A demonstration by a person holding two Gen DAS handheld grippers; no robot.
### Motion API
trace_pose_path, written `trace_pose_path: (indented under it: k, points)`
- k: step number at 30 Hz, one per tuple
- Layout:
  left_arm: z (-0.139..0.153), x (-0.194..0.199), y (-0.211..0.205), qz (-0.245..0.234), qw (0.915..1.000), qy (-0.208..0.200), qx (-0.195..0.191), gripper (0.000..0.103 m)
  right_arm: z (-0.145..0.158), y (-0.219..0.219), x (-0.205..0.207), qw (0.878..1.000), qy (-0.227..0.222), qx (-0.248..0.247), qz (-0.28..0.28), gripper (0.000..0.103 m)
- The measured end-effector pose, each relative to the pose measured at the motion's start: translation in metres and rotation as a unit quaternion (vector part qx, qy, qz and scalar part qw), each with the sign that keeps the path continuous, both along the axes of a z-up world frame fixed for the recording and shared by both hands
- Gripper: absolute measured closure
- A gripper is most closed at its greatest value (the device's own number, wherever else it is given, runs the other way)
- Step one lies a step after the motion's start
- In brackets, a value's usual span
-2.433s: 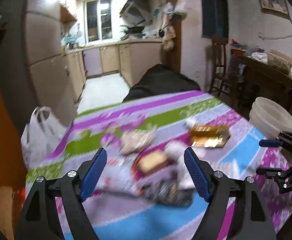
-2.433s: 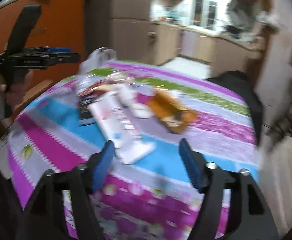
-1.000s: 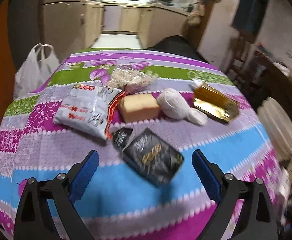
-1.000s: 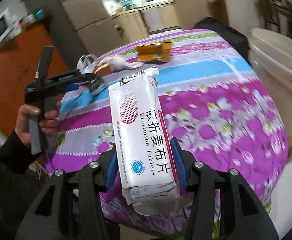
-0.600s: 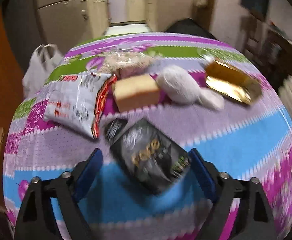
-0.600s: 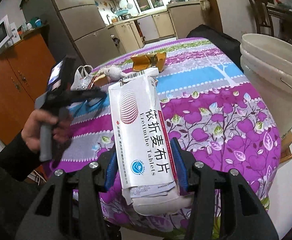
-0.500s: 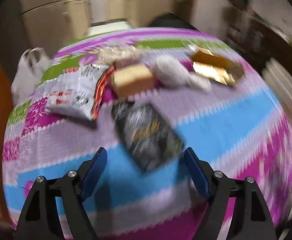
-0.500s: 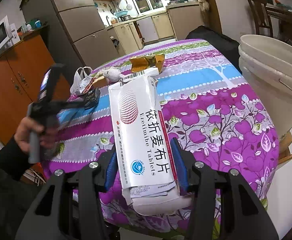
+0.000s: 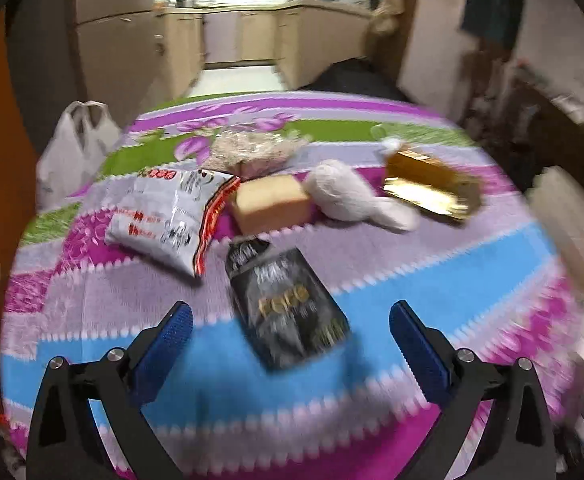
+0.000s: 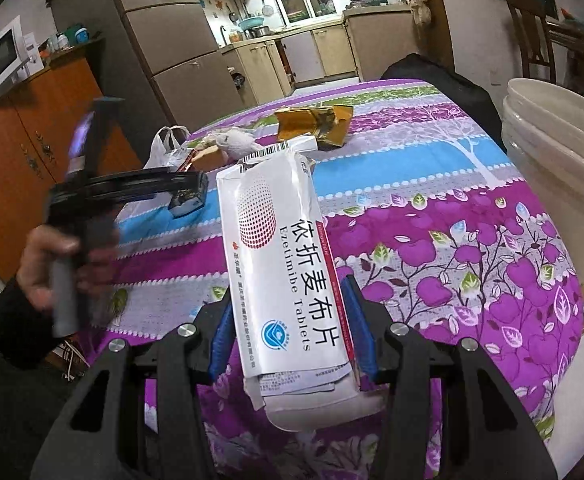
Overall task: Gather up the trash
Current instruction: 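Grasp the black 'Face' tissue packet with the left gripper while the right holds the medicine box, then carry the black packet and medicine box over the white bucket with both tools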
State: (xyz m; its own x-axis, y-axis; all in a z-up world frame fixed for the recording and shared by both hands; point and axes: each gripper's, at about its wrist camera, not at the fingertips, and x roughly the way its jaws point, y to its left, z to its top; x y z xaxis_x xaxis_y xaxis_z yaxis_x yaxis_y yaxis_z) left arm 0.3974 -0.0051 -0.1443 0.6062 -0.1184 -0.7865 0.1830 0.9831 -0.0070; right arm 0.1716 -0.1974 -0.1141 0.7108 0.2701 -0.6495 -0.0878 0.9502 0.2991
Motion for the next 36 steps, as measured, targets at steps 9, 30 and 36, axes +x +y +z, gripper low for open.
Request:
trace_pose_path:
  k: [9, 30, 36]
  points:
    - [-0.013, -0.004, 0.017, -0.009, 0.9999, -0.002, 0.006, 0.057, -0.004, -0.004, -0.003, 0.999, 0.009, -0.023, -0.023, 0.055]
    - [0.031, -0.072, 0.019, -0.062, 0.9961, -0.061, -0.018, 0.068, -0.004, 0.015, 0.023, 0.998, 0.034, -0.035, -0.028, 0.057]
    - [0.041, -0.071, 0.001, -0.082, 0.9939, -0.070, -0.024, 0.068, 0.007, 0.004, 0.025, 0.998, 0.027, -0.038, -0.043, 0.057]
